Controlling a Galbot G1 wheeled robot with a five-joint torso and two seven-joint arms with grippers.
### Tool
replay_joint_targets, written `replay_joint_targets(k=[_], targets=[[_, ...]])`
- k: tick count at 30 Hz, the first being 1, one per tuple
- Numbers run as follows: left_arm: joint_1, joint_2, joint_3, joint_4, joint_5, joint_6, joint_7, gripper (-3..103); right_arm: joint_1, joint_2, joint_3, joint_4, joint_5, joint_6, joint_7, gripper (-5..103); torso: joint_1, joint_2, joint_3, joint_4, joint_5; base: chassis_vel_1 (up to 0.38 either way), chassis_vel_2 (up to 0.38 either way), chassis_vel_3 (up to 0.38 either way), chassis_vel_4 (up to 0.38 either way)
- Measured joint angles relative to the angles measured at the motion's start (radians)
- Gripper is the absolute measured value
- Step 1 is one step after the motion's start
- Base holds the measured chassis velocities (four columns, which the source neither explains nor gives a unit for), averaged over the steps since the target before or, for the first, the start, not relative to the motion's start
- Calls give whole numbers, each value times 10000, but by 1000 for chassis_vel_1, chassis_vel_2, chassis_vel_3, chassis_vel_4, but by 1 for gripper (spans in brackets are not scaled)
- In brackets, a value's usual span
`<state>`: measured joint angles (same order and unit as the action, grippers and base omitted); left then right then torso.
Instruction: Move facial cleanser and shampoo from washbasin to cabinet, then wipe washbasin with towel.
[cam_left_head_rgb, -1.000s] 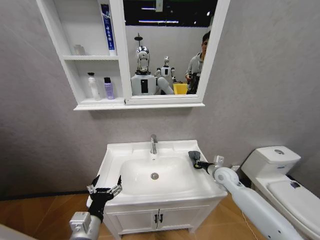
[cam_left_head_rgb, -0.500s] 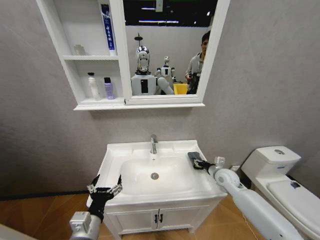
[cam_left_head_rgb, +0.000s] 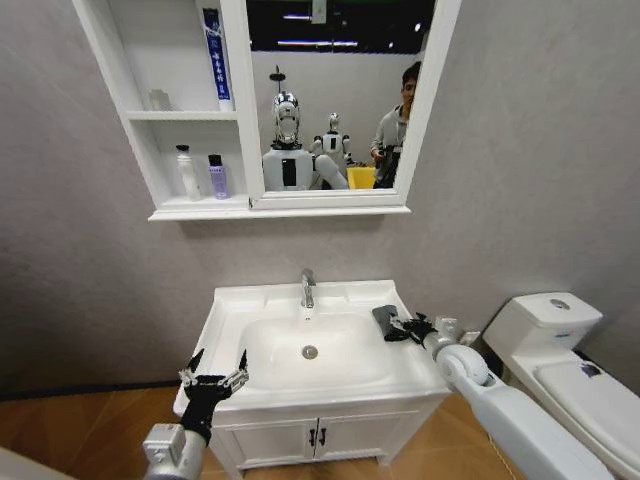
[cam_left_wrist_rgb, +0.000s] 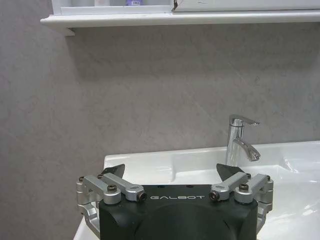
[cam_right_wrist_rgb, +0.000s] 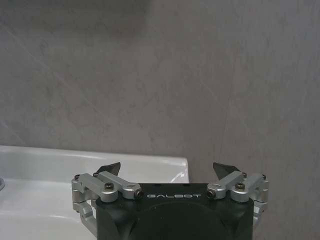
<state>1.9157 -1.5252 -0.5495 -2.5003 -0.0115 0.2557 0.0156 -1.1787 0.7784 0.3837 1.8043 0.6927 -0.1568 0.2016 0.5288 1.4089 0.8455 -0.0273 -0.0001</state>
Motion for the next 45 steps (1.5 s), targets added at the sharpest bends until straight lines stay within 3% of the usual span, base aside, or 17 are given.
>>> replay_joint_targets(k=[1,3,4,8,10,11,13,15,17,19,26,34,45], targets=[[-5,103,-1,1,-46,0,-6,100,-730,12,694,507,-465,293,-182,100,0,0,0,-2,-1,0,0,0,0],[-7,164,-1,2,-74,0,-9,100,-1163,61,1081,806,-557,354,-219,100,0,0,0,-3,1,0,0,0,0],[-14,359,-2,2,-179,-1,-25,100,-2442,342,2295,1722,-765,468,-258,100,0,0,0,-1,0,0,0,0,0],[-47,554,-9,3,-331,8,-79,100,-3782,779,3299,2594,-1045,593,-292,100,0,0,-1,0,-2,0,0,0,0],[-258,819,30,3,-543,32,-174,100,-6193,2005,4406,4139,-1519,706,-256,100,-1,1,-2,-12,-2,0,0,0,0],[-258,819,30,3,-543,32,-174,100,-6193,2005,4406,4139,-1519,706,-256,100,-1,1,-2,-12,-2,0,0,0,0],[-432,925,134,4,-646,39,-242,100,-7338,3273,4548,5015,-1988,791,-184,100,-3,2,-3,-8,-4,0,0,0,0],[-455,943,156,3,-656,39,-249,100,-7493,3524,4526,5138,-2102,817,-149,100,-3,2,-3,-7,-3,0,0,0,0],[-551,1082,202,3,-676,24,-286,100,-8173,4478,4283,5682,-2566,921,35,100,-2,1,-2,-1,-2,0,0,0,0],[-607,1228,231,4,-745,10,-343,100,-8561,4833,4149,6022,-2775,987,114,100,-2,1,-1,-3,-4,0,0,0,0],[-524,1464,196,4,-1126,13,-582,100,-8955,4708,4284,6913,-2940,878,269,100,1,0,1,-3,0,0,0,0,0],[-367,1441,-199,3,-1424,48,-743,100,-9044,4711,4399,6997,-3056,1049,265,100,0,0,1,-4,1,0,0,0,0],[41,1261,-869,4,-1570,42,-1401,100,-9012,4690,4409,6929,-3040,1067,242,100,0,0,0,-3,1,0,0,0,0]])
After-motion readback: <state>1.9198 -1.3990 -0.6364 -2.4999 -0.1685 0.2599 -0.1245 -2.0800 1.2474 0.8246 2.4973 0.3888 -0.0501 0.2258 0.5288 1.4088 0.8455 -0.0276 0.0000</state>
